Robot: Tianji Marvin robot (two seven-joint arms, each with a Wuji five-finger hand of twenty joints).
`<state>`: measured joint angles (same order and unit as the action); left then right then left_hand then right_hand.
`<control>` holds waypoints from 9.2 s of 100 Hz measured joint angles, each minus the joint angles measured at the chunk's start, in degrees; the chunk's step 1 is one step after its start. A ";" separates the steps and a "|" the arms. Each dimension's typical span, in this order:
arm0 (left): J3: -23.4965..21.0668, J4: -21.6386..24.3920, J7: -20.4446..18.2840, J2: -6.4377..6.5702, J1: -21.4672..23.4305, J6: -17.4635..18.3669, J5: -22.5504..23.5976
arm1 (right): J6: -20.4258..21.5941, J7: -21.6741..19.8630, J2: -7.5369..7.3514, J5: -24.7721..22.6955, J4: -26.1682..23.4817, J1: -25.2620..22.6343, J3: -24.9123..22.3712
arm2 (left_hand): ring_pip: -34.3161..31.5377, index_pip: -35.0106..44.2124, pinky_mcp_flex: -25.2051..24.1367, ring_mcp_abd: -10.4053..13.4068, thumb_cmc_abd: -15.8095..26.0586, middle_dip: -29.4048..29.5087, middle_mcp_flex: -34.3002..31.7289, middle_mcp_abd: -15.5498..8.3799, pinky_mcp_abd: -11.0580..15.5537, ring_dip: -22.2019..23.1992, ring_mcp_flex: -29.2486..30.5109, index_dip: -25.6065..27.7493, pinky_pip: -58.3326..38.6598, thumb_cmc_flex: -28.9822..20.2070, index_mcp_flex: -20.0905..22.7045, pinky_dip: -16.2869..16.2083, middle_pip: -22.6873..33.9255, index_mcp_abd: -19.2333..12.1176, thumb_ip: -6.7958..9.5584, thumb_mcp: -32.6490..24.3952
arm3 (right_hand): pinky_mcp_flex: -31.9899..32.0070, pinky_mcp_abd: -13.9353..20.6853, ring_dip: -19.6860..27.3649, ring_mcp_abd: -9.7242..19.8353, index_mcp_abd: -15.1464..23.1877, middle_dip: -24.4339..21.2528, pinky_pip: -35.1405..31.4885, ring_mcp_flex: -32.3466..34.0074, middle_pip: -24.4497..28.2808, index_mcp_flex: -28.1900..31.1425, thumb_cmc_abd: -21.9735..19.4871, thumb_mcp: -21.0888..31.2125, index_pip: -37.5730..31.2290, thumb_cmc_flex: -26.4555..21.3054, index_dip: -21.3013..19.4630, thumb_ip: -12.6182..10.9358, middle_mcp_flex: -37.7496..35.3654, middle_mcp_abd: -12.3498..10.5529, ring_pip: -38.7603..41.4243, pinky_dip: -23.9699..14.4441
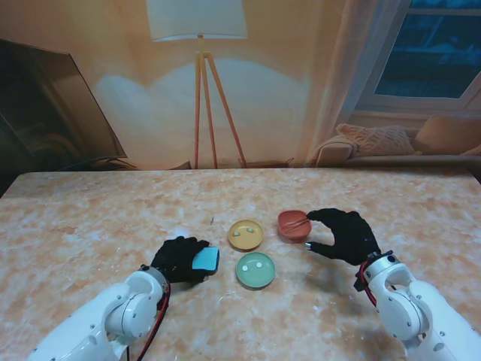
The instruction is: Refill the pill box with tweezers
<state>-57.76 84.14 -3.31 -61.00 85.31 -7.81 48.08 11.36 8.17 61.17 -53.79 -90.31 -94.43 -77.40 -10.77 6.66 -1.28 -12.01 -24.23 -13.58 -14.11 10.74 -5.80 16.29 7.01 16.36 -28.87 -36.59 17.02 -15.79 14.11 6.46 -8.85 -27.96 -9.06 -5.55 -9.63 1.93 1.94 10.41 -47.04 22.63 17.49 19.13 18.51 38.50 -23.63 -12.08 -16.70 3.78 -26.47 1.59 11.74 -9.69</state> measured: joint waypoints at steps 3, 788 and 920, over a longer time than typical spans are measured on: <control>-0.11 0.10 -0.11 0.01 0.11 0.00 0.04 | -0.02 -0.25 0.00 0.05 -0.04 0.00 0.00 | 0.14 -0.50 -0.07 -0.08 0.01 0.42 0.95 0.37 -0.04 -0.08 -0.54 -1.02 0.42 0.54 -0.42 0.35 -0.37 -1.07 0.60 -0.49 | 0.01 0.00 0.00 0.00 0.03 0.00 0.00 -0.03 0.00 0.00 0.00 0.32 0.00 0.00 0.00 0.00 0.00 0.00 0.00 0.00; -6.28 -1.10 9.50 -1.53 6.30 2.56 -2.36 | -37.77 0.33 14.71 25.67 15.39 34.77 51.93 | -0.75 13.29 0.75 2.44 1.27 -1.48 -5.01 -3.42 2.42 -0.24 1.48 7.76 -1.15 -0.81 6.04 0.59 3.29 -7.16 2.47 -4.03 | -33.72 9.61 -35.55 5.85 8.10 38.70 -51.76 40.02 62.26 30.06 -5.05 11.25 -29.44 -9.65 12.48 0.16 -42.01 -9.43 76.08 -37.64; -22.73 16.16 10.01 -2.12 18.06 7.88 -0.50 | -21.04 -6.20 3.94 6.80 0.90 21.48 25.62 | 1.52 0.99 0.18 3.89 2.73 0.33 -3.17 -1.19 3.07 -1.46 -0.95 1.03 7.34 3.65 6.76 3.52 0.04 2.69 2.93 4.81 | -6.15 1.26 -7.34 3.99 7.99 6.89 -13.90 10.95 10.08 9.57 3.88 6.39 -8.32 0.21 -2.30 0.69 -13.18 -5.43 10.57 -11.02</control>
<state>-80.49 100.29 6.70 -63.11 103.37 0.07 47.57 -9.68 1.97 65.11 -46.99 -89.42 -72.95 -51.77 -9.25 7.65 -1.09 -8.12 -21.50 -13.26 -17.28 9.55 -2.73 14.83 6.06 17.39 -21.54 -32.94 23.78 -12.27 14.15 9.15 -5.92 -23.15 -15.20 -4.29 -16.97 5.92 9.93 17.30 -60.94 33.58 27.57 28.70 22.39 44.88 -31.95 -11.87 -19.00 4.47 -39.65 -3.84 22.31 -20.71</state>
